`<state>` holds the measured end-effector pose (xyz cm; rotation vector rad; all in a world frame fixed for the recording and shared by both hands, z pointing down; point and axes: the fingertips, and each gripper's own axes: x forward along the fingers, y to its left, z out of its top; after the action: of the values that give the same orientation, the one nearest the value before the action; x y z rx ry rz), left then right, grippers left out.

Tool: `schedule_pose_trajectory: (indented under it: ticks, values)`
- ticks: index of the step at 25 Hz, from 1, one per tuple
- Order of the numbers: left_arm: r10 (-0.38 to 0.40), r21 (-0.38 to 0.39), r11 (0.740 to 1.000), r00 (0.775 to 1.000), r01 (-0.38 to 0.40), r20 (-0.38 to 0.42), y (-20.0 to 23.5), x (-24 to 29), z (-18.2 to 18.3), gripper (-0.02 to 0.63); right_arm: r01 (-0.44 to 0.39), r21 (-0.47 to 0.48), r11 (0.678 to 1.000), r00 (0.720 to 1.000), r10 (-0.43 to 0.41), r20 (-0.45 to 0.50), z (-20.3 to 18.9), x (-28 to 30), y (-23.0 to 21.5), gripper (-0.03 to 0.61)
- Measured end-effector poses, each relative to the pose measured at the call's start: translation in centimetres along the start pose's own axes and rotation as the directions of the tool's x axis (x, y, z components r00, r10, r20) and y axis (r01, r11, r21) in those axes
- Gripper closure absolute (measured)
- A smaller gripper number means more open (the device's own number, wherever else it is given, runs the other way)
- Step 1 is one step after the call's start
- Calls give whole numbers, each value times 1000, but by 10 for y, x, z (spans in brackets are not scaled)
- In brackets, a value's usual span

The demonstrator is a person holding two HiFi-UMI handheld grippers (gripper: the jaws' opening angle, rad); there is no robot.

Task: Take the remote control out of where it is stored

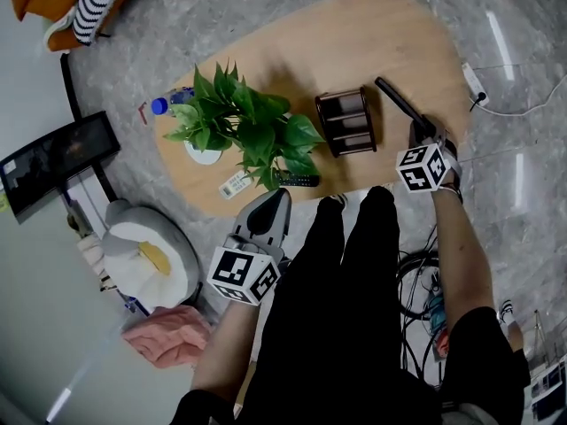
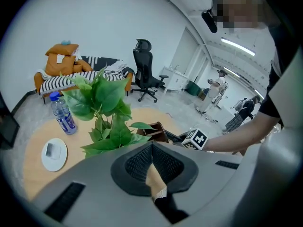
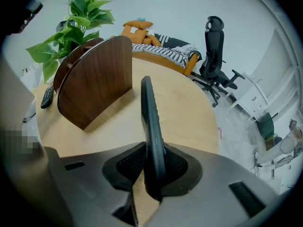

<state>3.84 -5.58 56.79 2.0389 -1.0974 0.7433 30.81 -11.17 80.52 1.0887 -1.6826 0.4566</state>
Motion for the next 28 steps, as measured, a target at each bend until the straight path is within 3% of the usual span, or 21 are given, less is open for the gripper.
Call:
schedule_pose_trajectory:
  ticks: [8, 14, 28]
  values:
    - [-8, -32, 999, 1000, 9, 16, 1, -4, -4, 606, -3, 18, 1000, 1000, 2, 5, -1, 1, -1, 485]
    - [-20, 12, 1000, 999, 20, 41, -6, -5, 0, 606, -26, 18, 1000, 999, 25, 27, 3, -6, 5, 477]
    - [-25, -12, 1000, 998, 26, 60, -1, -16, -1, 606, -78, -13, 997, 996, 78, 30, 4, -26, 28, 438]
